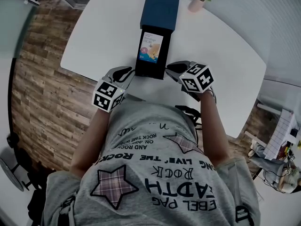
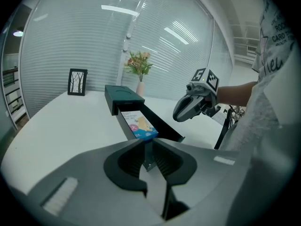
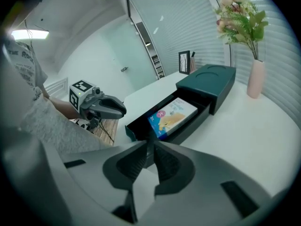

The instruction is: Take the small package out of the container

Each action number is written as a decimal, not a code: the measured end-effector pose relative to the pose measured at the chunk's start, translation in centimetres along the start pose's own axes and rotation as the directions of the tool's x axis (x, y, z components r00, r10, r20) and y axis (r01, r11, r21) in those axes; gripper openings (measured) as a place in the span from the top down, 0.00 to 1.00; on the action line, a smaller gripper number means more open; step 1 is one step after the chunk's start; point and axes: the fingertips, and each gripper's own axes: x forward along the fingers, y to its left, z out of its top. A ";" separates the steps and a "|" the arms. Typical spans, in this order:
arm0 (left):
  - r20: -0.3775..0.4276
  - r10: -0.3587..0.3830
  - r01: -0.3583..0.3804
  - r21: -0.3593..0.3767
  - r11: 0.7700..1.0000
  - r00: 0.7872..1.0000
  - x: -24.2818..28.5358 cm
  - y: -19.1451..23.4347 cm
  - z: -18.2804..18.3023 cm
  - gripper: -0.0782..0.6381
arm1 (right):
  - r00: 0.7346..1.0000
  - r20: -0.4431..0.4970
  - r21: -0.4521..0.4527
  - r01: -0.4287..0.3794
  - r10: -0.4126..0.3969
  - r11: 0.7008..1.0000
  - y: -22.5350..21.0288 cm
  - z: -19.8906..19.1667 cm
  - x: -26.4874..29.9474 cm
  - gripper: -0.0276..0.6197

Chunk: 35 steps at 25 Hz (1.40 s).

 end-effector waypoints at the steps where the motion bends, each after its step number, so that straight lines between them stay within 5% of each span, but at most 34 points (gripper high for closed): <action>1: 0.013 0.008 -0.008 0.008 1.000 1.000 -0.1 0.2 0.5 0.81 | 1.000 0.010 -0.001 0.009 -0.009 1.000 -0.3 0.5 -0.1 0.91; 21: 0.056 -0.005 0.004 0.019 1.000 0.998 0.4 2.7 3.7 0.88 | 0.983 0.052 -0.089 0.181 -0.177 0.979 -6.8 7.8 3.2 0.90; 25: 0.057 -0.004 0.003 0.011 1.000 0.998 0.6 2.8 3.7 0.88 | 0.978 0.023 -0.129 0.207 -0.206 0.970 -7.6 8.3 4.3 0.75; 35: 0.051 -0.003 0.004 -0.020 1.000 0.999 0.8 3.6 3.2 0.88 | 0.965 -0.059 -0.253 0.232 -0.255 0.939 -8.4 8.8 6.7 0.68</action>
